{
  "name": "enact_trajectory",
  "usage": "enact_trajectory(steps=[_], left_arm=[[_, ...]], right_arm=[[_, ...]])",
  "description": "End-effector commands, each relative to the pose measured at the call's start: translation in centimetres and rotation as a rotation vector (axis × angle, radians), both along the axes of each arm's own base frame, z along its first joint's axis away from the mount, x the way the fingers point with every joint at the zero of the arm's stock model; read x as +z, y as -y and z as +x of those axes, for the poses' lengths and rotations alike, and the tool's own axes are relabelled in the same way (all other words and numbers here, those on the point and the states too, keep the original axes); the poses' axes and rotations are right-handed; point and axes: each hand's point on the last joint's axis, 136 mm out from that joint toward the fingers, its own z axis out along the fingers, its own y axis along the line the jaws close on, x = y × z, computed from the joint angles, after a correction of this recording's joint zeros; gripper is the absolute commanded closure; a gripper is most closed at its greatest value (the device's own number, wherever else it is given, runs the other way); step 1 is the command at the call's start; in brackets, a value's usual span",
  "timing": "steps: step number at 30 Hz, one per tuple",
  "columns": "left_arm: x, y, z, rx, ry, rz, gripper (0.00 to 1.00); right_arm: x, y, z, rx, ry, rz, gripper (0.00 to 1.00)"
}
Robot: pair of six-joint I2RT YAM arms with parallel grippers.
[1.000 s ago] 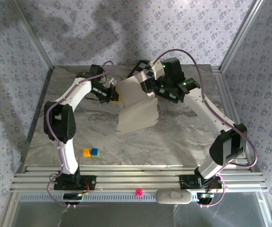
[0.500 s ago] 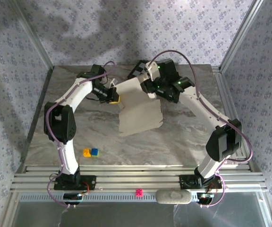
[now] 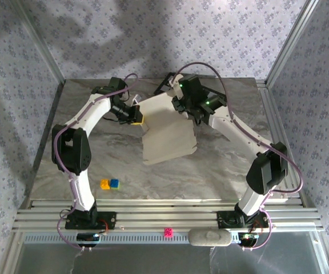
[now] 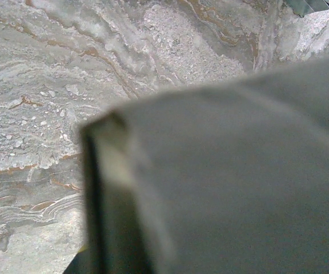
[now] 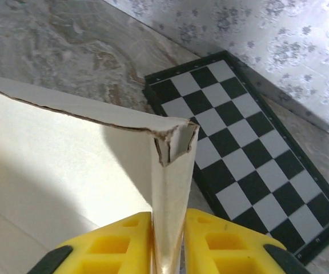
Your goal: Fold the paper box
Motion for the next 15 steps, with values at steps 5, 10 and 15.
enact_trajectory(steps=[5,10,15], left_arm=[[3.7,1.2,0.0,-0.012,0.059,-0.077,1.00],[3.8,1.2,0.4,0.044,0.038,-0.077,1.00],[3.5,1.2,0.6,0.112,0.012,-0.046,1.00]], right_arm=[[-0.4,0.6,0.8,-0.162,0.085,-0.203,1.00],[0.6,2.2,0.9,-0.362,0.202,-0.351,1.00],[1.7,3.7,0.0,-0.546,0.275,-0.443,1.00]])
